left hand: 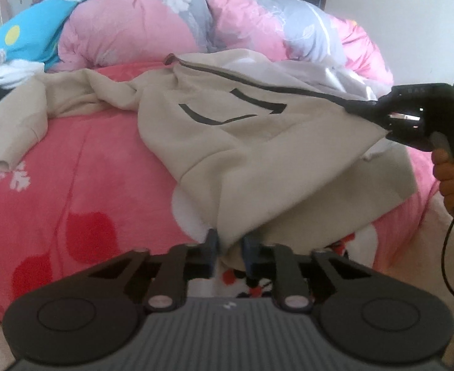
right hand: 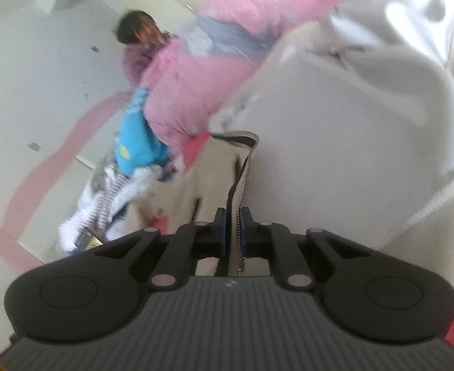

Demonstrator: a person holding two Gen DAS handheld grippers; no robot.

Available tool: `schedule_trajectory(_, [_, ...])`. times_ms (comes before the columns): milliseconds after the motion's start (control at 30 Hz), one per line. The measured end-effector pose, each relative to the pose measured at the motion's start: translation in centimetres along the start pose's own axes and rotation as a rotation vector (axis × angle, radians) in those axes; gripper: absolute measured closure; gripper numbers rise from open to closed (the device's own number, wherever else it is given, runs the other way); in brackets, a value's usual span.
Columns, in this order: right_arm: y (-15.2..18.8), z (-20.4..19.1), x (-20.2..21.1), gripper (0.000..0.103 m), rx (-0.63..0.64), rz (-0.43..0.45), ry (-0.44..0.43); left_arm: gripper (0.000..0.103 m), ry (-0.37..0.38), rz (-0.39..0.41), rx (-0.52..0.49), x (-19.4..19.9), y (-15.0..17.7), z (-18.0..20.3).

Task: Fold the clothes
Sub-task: 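Grasp the hoodie zipper edge with the right gripper while the left gripper regrips the hoodie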

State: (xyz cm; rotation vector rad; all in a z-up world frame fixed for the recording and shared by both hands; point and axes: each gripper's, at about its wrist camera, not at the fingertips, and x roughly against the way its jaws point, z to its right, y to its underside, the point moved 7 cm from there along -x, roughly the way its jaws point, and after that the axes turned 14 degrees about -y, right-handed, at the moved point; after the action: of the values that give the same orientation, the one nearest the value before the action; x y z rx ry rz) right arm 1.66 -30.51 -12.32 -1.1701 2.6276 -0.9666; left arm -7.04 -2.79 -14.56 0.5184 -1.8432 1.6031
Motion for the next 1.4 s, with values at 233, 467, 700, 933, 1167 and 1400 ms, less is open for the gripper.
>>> schedule_trajectory(233, [1.8,3.6,0.7,0.096,-0.135,-0.004,0.016,0.094,0.023,-0.026,-0.038,1.7,-0.3,0.7])
schedule_trajectory(467, [2.5,3.6,0.9,0.096,-0.158,0.009,-0.006,0.094,0.182,-0.048,0.11,2.0,0.2,-1.4])
schedule_trajectory(700, [2.9,3.0,2.3,0.096,-0.155,0.005,-0.012,0.075,0.276,-0.057,0.197,1.9,0.7,-3.7])
schedule_trajectory(933, [3.4,3.9,2.7,0.096,-0.155,0.018,0.014,0.054,0.317,-0.1,0.445,0.7,0.7,-8.1])
schedule_trajectory(1167, [3.4,3.9,2.7,0.095,-0.152,0.018,0.021,0.049,0.407,-0.14,0.548,-1.4,-0.1,-7.9])
schedule_trajectory(1400, [3.4,4.0,2.6,0.095,-0.154,0.014,0.026,0.054,0.337,-0.19,0.517,-5.3,-1.3,-5.9])
